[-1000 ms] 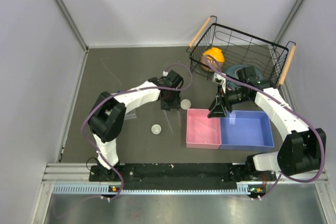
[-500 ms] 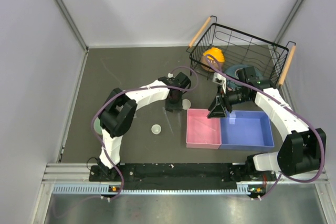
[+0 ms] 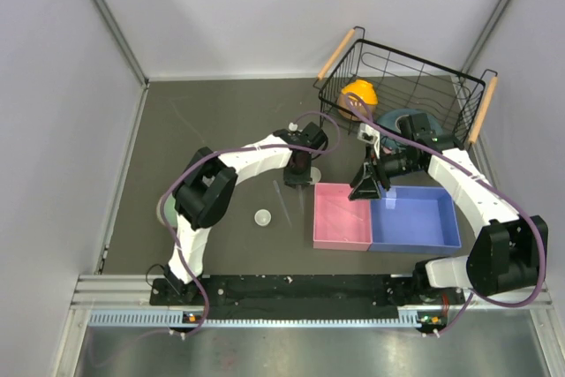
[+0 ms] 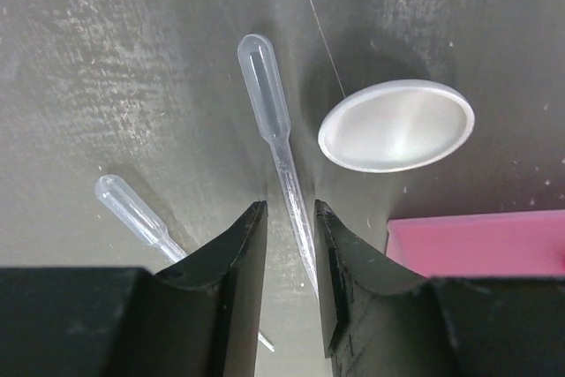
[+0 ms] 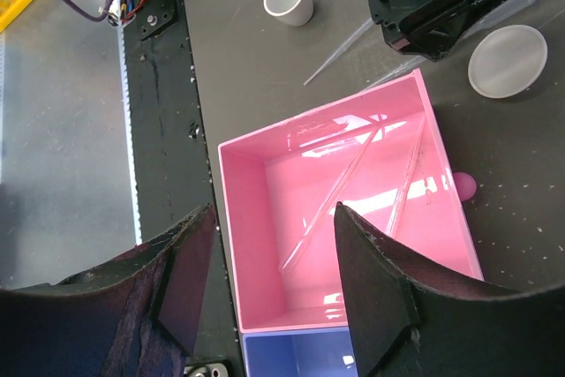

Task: Organize the chemistry lab equipment

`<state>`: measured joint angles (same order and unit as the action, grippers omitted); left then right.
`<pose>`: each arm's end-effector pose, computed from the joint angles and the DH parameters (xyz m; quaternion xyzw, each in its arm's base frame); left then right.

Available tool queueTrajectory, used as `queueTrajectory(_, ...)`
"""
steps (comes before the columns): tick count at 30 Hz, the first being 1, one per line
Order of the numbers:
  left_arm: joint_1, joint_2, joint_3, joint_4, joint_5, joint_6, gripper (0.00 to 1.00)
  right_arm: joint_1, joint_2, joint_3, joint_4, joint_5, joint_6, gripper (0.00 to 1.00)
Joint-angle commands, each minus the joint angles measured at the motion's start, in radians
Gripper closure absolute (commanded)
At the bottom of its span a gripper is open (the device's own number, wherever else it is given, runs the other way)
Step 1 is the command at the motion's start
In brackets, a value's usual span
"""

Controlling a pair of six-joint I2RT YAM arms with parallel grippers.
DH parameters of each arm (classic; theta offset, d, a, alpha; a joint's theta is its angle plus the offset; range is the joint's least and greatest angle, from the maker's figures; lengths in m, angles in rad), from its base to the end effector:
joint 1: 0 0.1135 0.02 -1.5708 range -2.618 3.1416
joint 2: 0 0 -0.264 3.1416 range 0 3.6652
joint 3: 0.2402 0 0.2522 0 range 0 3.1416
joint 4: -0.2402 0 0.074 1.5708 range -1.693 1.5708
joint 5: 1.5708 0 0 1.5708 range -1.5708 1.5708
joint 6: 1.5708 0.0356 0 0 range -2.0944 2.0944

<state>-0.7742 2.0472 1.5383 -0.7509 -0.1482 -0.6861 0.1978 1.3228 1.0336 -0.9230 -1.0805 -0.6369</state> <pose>0.3023 -0.2882 0.1772 0.0319 0.9848 -0.0485 0.1639 0.2281 0.0777 0.2721 -0.4259 0.7342 0.4606 0.2595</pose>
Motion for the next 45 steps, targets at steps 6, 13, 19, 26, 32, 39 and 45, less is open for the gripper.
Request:
queueTrajectory(6,-0.014,0.065,0.06,-0.042,-0.06,0.014,0.8,-0.009,-0.023,-0.009,0.003,-0.039,-0.033,0.43)
queueTrajectory(13,-0.014,0.042,0.056,-0.048,-0.097,0.026,1.0,-0.009,-0.017,-0.012,0.001,-0.042,-0.04,0.43)
queueTrajectory(19,-0.01,-0.057,0.017,-0.012,-0.12,0.022,1.0,-0.009,-0.017,-0.018,0.001,-0.05,-0.049,0.43)
queueTrajectory(26,-0.008,-0.226,-0.078,0.077,-0.091,0.02,1.0,-0.008,-0.008,0.003,-0.002,-0.085,-0.038,0.42)
queueTrajectory(32,-0.008,-0.478,-0.32,0.35,0.027,0.016,1.0,-0.006,-0.007,0.11,-0.01,-0.094,0.017,0.41)
queueTrajectory(39,-0.01,-0.832,-0.702,0.857,0.205,-0.101,1.0,0.041,0.03,0.227,0.029,-0.128,0.227,0.41)
queueTrajectory(45,-0.011,-0.992,-0.874,1.116,0.23,-0.213,1.0,0.167,-0.003,0.184,0.303,0.027,0.605,0.38)
